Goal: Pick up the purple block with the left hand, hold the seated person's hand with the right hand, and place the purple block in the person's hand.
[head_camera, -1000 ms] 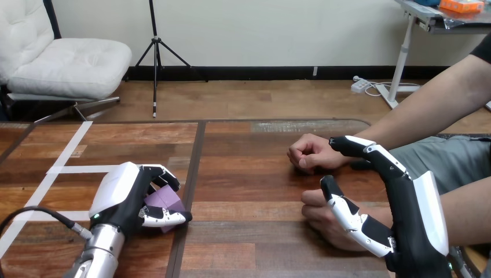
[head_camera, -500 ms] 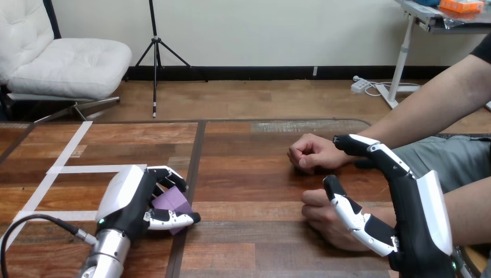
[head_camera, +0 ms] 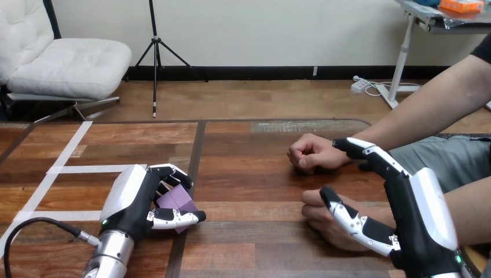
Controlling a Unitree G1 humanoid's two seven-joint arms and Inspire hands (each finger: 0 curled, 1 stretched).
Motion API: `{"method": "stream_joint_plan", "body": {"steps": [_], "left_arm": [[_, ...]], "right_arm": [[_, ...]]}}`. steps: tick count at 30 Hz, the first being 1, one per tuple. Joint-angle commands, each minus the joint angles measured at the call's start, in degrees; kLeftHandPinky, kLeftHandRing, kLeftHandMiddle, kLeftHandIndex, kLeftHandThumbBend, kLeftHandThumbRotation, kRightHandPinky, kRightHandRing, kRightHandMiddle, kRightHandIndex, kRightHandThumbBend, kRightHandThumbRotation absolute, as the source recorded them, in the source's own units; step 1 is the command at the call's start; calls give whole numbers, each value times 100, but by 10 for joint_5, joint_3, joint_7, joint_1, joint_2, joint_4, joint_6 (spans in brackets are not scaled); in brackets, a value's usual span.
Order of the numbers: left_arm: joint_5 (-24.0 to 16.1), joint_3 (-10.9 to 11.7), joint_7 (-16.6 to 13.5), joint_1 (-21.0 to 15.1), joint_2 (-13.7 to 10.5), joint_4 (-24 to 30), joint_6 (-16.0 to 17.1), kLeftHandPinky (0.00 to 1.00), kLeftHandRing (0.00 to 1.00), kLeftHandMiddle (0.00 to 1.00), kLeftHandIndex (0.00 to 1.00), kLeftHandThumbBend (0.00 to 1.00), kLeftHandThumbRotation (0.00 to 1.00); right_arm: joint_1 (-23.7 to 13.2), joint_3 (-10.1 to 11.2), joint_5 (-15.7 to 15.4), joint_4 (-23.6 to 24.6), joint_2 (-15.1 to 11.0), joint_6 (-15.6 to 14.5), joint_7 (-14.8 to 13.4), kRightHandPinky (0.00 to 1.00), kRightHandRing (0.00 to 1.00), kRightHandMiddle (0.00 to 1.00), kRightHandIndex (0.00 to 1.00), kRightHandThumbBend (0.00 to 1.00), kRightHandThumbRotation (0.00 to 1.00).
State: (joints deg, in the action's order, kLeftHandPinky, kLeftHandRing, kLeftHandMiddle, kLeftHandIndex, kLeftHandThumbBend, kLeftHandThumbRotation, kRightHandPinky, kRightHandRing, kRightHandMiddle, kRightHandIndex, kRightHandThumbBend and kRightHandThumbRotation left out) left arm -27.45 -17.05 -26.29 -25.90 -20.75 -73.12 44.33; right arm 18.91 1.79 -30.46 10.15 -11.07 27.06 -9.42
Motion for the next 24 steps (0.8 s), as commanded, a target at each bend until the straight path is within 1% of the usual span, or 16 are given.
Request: {"method": "stream_joint_plan", "body": {"steps": [1, 2, 4, 5, 7, 8, 11, 14, 18, 24], "left_arm": [[6, 11, -7, -18, 2, 29, 14, 37, 43, 50, 53, 65, 7], [6, 10, -8, -18, 2, 30, 14, 37, 43, 50, 53, 65, 7], [5, 10, -8, -18, 2, 31, 14, 37, 43, 50, 53, 65, 7], [5, 10, -8, -17, 2, 32, 15, 37, 43, 50, 53, 65, 7], [5, 10, -8, -17, 2, 33, 16, 37, 43, 50, 53, 65, 7], [5, 10, -8, -17, 2, 34, 16, 37, 43, 50, 53, 65, 7], [4, 10, -8, -16, 2, 35, 16, 37, 42, 50, 53, 65, 7], [4, 10, -8, -15, 2, 36, 17, 37, 42, 50, 53, 65, 7], [2, 9, -10, -15, 1, 37, 18, 37, 42, 50, 53, 65, 7], [1, 9, -12, -13, 1, 38, 21, 37, 42, 50, 53, 64, 7]], "right_arm": [[-35, 19, -40, 45, -32, -25, 6, 72, 79, 81, 79, 59, 25], [-36, 23, -48, 49, -39, -34, 12, 72, 79, 81, 79, 59, 24], [-36, 25, -56, 54, -47, -45, 20, 74, 80, 82, 80, 61, 22], [-37, 28, -62, 59, -54, -57, 30, 75, 80, 83, 81, 62, 22], [-37, 30, -68, 66, -61, -73, 42, 77, 82, 84, 82, 64, 20], [-38, 32, -76, 73, -68, -88, 54, 79, 83, 85, 82, 65, 18], [-39, 36, -93, 85, -82, -120, 77, 81, 85, 86, 84, 67, 17], [-43, 39, -107, 92, -97, -146, 96, 83, 86, 87, 84, 69, 15], [-48, 42, -117, 94, -117, -172, 120, 84, 86, 87, 84, 73, 11], [-57, 43, -128, 88, -148, -198, 149, 84, 86, 86, 83, 77, 11]]}}
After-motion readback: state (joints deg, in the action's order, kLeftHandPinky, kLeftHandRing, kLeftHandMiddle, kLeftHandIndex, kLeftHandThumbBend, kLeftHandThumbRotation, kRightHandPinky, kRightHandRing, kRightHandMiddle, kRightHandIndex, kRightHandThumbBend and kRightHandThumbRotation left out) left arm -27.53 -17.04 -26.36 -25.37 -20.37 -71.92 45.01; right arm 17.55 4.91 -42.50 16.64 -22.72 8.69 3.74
